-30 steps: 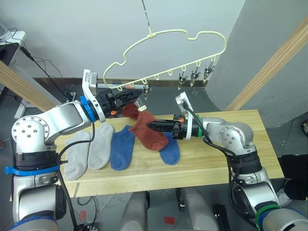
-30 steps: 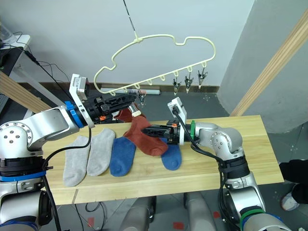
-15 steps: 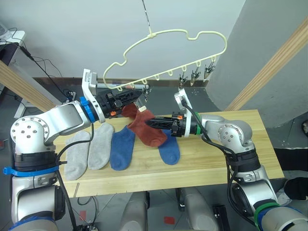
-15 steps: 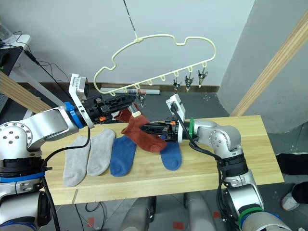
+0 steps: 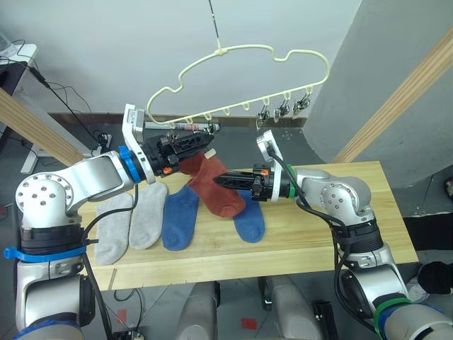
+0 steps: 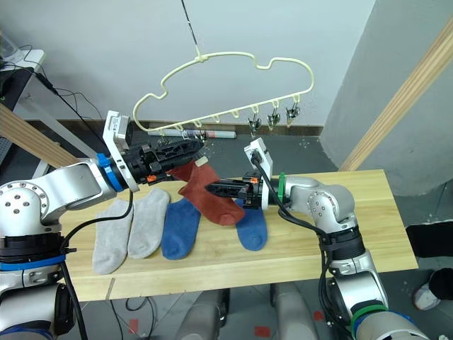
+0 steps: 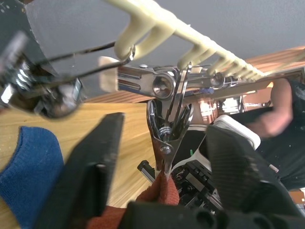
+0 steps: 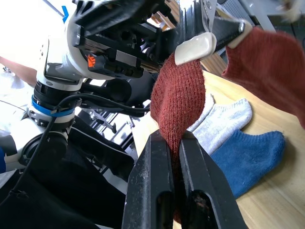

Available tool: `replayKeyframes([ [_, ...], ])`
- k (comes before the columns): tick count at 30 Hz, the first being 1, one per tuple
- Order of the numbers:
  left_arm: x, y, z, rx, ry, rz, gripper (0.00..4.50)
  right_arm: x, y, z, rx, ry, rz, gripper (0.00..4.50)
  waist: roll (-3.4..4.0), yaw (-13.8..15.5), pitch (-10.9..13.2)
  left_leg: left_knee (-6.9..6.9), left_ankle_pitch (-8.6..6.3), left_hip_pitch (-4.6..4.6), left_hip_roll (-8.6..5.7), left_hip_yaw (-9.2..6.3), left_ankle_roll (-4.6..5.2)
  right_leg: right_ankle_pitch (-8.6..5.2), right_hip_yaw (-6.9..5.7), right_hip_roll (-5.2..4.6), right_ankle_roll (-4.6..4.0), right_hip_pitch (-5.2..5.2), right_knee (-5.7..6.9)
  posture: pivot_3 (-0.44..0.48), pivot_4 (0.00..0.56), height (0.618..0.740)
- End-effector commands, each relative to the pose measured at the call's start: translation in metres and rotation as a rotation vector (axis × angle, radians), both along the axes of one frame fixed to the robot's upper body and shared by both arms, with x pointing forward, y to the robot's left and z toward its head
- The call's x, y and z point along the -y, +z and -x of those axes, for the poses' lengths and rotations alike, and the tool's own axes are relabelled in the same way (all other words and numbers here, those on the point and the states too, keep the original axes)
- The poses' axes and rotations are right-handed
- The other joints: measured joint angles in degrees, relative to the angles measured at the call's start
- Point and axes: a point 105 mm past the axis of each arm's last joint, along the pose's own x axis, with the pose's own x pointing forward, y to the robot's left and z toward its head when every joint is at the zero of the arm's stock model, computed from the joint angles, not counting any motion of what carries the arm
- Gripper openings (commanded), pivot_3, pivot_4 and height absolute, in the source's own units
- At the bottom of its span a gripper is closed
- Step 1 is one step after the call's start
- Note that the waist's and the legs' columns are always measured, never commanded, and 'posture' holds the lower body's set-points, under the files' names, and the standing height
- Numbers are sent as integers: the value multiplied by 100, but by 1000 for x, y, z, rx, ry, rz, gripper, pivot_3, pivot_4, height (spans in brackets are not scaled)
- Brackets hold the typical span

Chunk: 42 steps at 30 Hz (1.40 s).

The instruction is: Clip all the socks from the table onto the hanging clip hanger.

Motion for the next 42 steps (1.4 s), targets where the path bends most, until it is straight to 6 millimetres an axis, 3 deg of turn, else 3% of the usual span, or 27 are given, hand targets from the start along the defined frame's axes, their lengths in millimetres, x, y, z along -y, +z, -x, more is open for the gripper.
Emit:
replayKeyframes([
  [1,1,8,6,38,-22,-11,4230,-3,6,3,34,12,-16,0,0,0,0,0,0,-1,0,0,0,0,0,0,0,0,0,16,355,740],
  [2,1,8,6,39,-21,-12,4480,-3,6,2,36,8,-14,0,0,0,0,0,0,-1,0,-1,0,0,0,0,0,-1,0,16,355,740],
  [7,-15,9,17,87,12,-135,4496,-10,1,-5,102,-46,25,0,0,-43,1,-2,1,-6,2,4,-2,0,3,0,0,-12,5,14,355,740],
  [11,-16,-10,41,213,-11,-448,4500,-10,5,-9,128,-77,12,1114,3,-59,3,-1,9,-45,1,11,-15,1,3,1,-1,-55,10,32,354,740],
  [18,-14,-17,40,285,84,-421,4500,4,6,-5,168,-104,41,3556,11,71,8,-1,9,-53,2,0,-16,0,11,-3,-2,-54,3,45,354,740],
  [21,-5,-25,43,385,120,-504,4500,17,8,-2,198,-140,64,4482,10,76,8,2,9,-53,1,2,-15,1,11,-3,-2,-51,4,46,352,740],
  [25,-13,-24,29,534,368,-585,4500,35,16,9,274,-166,100,4482,10,91,10,-2,9,-57,-2,5,-15,0,12,-6,-2,-50,-7,38,354,740],
  [31,6,-17,27,733,387,-604,4500,50,38,21,393,-155,98,4482,11,69,11,2,1,-55,0,7,1,1,11,-3,-2,-49,4,27,352,740],
  [34,20,-10,27,825,403,-564,4500,55,65,26,545,-164,50,4482,11,70,11,6,-1,-55,0,9,5,1,8,-3,-2,-48,7,9,350,740],
  [37,20,-3,26,863,442,-524,3960,56,71,28,590,-163,45,4500,10,68,11,10,-2,-56,-1,15,6,1,-1,-3,-2,-46,6,3,347,740],
  [42,23,10,19,886,467,-547,2527,55,80,25,657,-193,38,4500,10,65,11,11,-2,-56,0,14,7,1,-6,-2,-2,-46,10,-7,340,740],
])
